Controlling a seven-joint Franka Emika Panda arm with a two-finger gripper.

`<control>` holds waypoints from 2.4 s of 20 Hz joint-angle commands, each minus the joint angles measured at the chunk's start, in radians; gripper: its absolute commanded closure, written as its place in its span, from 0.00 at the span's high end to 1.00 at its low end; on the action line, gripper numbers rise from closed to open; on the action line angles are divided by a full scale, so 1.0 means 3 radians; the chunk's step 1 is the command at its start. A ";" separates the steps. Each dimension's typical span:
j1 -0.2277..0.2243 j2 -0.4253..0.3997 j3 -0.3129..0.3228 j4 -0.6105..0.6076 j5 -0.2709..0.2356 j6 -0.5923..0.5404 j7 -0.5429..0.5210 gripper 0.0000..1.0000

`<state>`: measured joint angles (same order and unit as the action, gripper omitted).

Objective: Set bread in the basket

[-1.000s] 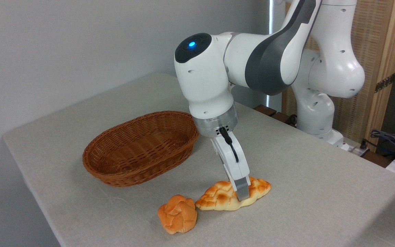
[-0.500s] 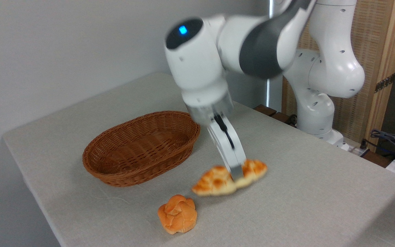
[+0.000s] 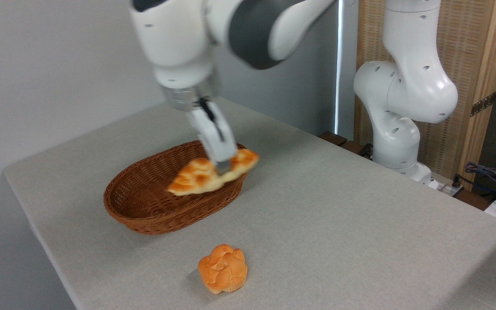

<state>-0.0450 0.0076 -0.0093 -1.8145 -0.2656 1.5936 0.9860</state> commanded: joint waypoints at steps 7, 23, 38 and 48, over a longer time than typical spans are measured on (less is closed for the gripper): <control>-0.0014 0.0450 -0.0695 0.0102 0.0042 0.0819 -0.1016 0.47; -0.0044 0.0476 -0.0695 0.0091 0.0113 0.0849 -0.1032 0.99; 0.0012 0.0169 -0.0272 0.0883 0.0751 0.0012 -0.0986 1.00; -0.0003 0.0042 -0.0071 0.0935 0.0983 -0.0025 -0.0934 1.00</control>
<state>-0.0321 0.0411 -0.0470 -1.5390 0.0138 1.6047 0.7010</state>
